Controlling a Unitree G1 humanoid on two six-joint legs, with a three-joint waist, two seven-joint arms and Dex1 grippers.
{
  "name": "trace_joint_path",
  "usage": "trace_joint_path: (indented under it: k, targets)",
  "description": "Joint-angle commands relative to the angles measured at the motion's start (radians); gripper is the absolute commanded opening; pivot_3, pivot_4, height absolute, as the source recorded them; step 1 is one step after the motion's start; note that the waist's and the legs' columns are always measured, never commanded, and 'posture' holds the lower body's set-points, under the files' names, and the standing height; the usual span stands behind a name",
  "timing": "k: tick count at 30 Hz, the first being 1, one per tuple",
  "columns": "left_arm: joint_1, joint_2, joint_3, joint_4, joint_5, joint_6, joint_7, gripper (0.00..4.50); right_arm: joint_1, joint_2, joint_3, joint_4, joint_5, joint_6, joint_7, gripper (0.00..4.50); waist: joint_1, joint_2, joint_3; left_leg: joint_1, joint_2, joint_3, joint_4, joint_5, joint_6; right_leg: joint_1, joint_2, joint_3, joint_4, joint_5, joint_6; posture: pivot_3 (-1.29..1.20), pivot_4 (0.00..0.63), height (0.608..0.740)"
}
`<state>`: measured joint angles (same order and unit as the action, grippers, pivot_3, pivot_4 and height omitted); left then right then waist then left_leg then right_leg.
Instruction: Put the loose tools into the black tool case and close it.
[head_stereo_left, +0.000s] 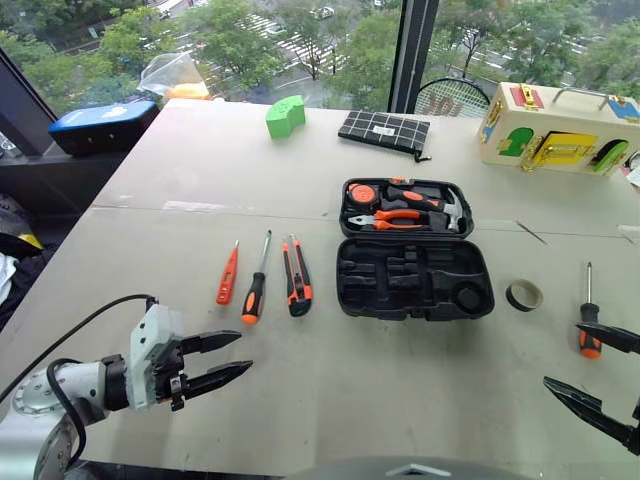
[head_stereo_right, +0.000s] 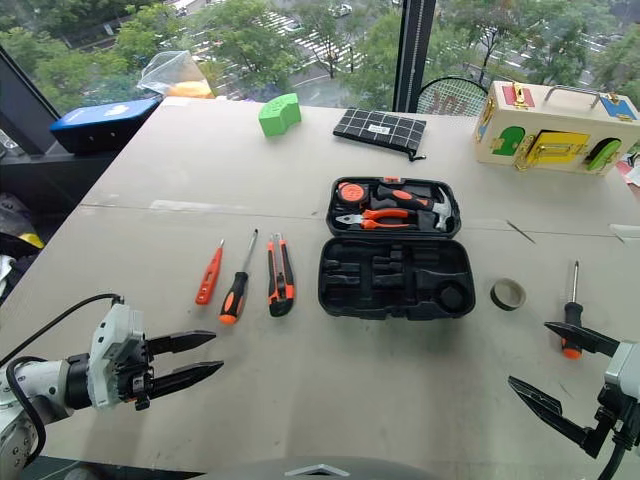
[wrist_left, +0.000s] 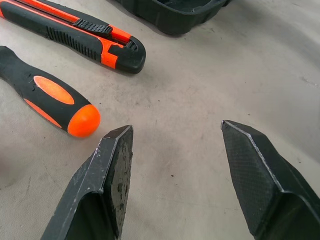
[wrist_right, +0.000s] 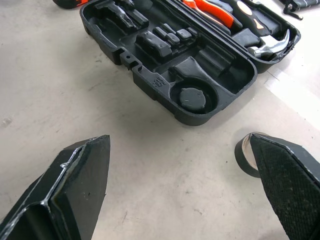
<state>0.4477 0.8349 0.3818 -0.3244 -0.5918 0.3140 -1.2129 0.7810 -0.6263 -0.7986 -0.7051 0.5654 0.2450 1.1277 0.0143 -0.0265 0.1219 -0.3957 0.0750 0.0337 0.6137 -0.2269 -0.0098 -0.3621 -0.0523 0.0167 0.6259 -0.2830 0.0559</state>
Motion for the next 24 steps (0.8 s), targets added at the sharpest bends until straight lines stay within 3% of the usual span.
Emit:
trace_joint_path:
  k: [1,4,12,22,24]
  targets:
    - [-0.012,-0.056,0.042,-0.069,-0.050,0.030,0.110,2.79,-0.050,-0.009,0.047,-0.003,0.010,-0.012,-0.030,4.50,-0.001,0.000,0.000,0.000,0.000,0.000,0.000,0.000,0.000,0.000,0.000,0.000,0.000,0.000,0.000,0.00,0.150,0.740]
    - [-0.067,-0.165,0.080,-0.158,-0.105,0.153,0.375,2.79,-0.160,-0.032,0.134,-0.019,0.058,0.018,-0.062,4.50,-0.004,-0.001,0.000,0.000,0.000,0.000,0.001,0.000,0.000,0.000,0.000,0.001,0.000,0.000,0.000,0.00,0.150,0.740]
    - [-0.207,-0.271,0.074,-0.344,-0.162,0.533,0.902,2.79,-0.208,-0.098,0.189,-0.083,0.150,0.066,-0.047,4.50,0.004,-0.003,-0.004,-0.001,-0.001,-0.003,0.002,0.000,0.001,0.001,0.001,0.000,0.001,0.001,0.005,0.00,0.150,0.740]
    - [-0.348,-0.450,-0.127,-0.372,-0.058,0.751,1.249,2.79,-0.234,-0.162,0.157,-0.092,0.211,0.090,-0.035,4.50,0.001,-0.004,-0.006,-0.001,-0.002,-0.005,0.004,-0.001,0.001,0.002,0.002,0.002,0.002,0.001,0.005,0.00,0.150,0.740]
    - [-0.364,-0.452,-0.181,-0.354,-0.029,0.750,1.242,2.31,-0.239,-0.168,0.155,-0.093,0.214,0.093,-0.038,4.50,0.001,-0.004,-0.006,-0.001,-0.002,-0.005,0.004,-0.001,0.001,0.002,0.003,0.001,0.002,0.001,0.005,0.00,0.150,0.740]
